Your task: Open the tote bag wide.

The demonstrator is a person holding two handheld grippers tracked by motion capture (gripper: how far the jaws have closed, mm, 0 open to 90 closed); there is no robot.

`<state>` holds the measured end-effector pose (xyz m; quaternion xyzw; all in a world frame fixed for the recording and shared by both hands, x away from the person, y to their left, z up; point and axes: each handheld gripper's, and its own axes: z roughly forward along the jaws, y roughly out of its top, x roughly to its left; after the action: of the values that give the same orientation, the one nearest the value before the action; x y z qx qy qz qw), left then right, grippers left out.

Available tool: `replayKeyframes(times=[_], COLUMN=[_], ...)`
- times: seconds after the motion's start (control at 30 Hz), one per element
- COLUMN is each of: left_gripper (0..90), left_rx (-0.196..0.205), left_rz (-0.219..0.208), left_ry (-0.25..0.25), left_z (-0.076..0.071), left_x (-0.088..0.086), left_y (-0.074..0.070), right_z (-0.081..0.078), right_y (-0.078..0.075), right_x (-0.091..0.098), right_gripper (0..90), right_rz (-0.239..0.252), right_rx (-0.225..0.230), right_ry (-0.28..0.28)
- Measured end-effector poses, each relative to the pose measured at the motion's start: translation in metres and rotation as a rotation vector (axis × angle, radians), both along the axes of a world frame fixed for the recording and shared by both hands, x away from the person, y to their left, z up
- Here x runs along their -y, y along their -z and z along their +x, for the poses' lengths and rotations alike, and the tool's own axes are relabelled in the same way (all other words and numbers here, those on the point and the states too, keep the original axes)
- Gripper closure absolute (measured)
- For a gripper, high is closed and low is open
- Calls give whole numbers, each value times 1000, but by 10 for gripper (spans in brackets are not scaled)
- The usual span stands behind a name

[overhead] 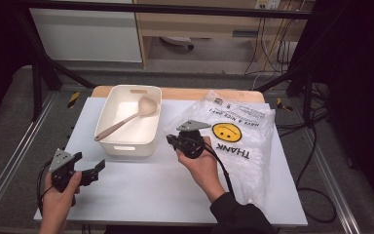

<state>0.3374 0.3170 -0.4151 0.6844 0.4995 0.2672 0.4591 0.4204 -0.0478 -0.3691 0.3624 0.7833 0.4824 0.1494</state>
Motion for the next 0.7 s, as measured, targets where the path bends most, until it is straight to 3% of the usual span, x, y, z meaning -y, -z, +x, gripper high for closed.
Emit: replayKeyframes(times=[0.23,0.6,0.7], left_gripper=[66,67,66], left_rx=[-2,-4,-7], left_rz=[0,0,5], left_ry=[-1,5,10], left_z=[0,1,1], left_x=[-1,0,0], left_y=[0,0,1], right_z=[16,41,41], right_y=[-16,-8,-5], right_x=[-5,-45,-49], right_gripper=[883,876,766], right_rz=[27,-22,-37], right_rx=[47,25,30], right_ry=[62,66,45])
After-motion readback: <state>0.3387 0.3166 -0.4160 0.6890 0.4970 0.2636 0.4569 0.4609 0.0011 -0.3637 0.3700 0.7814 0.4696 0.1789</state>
